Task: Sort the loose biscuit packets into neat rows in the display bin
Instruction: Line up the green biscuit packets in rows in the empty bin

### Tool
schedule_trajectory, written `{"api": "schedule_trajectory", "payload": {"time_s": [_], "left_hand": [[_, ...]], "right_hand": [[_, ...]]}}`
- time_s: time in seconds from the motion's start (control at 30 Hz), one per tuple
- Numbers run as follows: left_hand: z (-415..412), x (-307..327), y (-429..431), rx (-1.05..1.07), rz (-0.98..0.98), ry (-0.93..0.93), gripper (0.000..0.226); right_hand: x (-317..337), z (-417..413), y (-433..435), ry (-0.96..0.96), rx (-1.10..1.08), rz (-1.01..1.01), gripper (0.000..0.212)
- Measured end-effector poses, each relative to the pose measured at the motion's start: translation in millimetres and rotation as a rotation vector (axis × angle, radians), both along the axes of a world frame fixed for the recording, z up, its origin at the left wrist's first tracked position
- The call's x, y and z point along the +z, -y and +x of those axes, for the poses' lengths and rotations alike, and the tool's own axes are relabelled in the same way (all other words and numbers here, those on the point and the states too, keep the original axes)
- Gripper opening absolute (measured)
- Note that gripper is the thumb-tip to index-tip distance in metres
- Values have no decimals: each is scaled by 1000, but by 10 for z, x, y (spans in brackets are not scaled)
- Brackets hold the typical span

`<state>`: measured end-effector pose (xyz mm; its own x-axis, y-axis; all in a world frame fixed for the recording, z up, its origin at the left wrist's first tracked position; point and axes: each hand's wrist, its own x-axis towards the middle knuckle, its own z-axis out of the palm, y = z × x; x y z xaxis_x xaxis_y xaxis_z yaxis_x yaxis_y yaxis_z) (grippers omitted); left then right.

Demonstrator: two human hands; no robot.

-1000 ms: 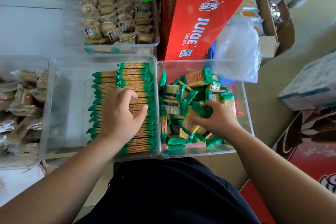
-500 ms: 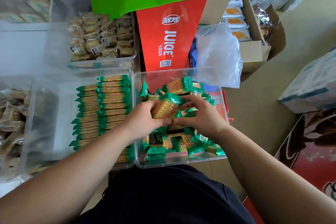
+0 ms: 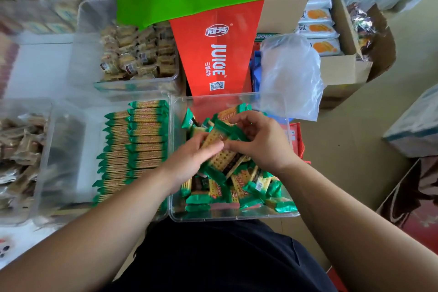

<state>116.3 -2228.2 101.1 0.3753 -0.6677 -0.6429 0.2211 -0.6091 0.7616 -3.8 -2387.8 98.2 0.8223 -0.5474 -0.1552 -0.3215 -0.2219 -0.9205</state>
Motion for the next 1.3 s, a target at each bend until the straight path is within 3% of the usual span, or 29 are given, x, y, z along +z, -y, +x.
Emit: {"api": "schedule_trajectory", "payload": {"time_s": [0.1,0.2,0.3,0.4,0.53,0.6,0.8,1.0,1.1,1.3], "left_hand": [[-3,-67,-31,5,13,112,46],[49,-90,-72,65,48,199,42],[140,-25,-148,118,90,313,45],[243,62,-279,151,141,420,50],[322,123,-472,232,165,440,49],[342,162,-562,278,160,447,48],[684,204,-1060,396,163,509,46],[1261,34,-1831,309,319,589,64],[1391,-59,-2086,137,344,590,69],[1464,-374,-2366,-340,356,789,83]], "right_hand": [[-42,77,-29,19,23,-50,40],[-137,196,55,-74,-110,-110,32],[-387,376,308,-351,-279,-96,61],[-615,575,474,-598,-216,-94,79],[-790,757,460,-662,-218,-126,57],[-834,788,409,-684,-220,-165,55],[-580,780,304,-533,-256,-172,37],[-85,663,0,-360,-334,-242,35],[14,657,-291,-318,-354,-180,33],[33,729,-907,-209,-376,-58,32]]}}
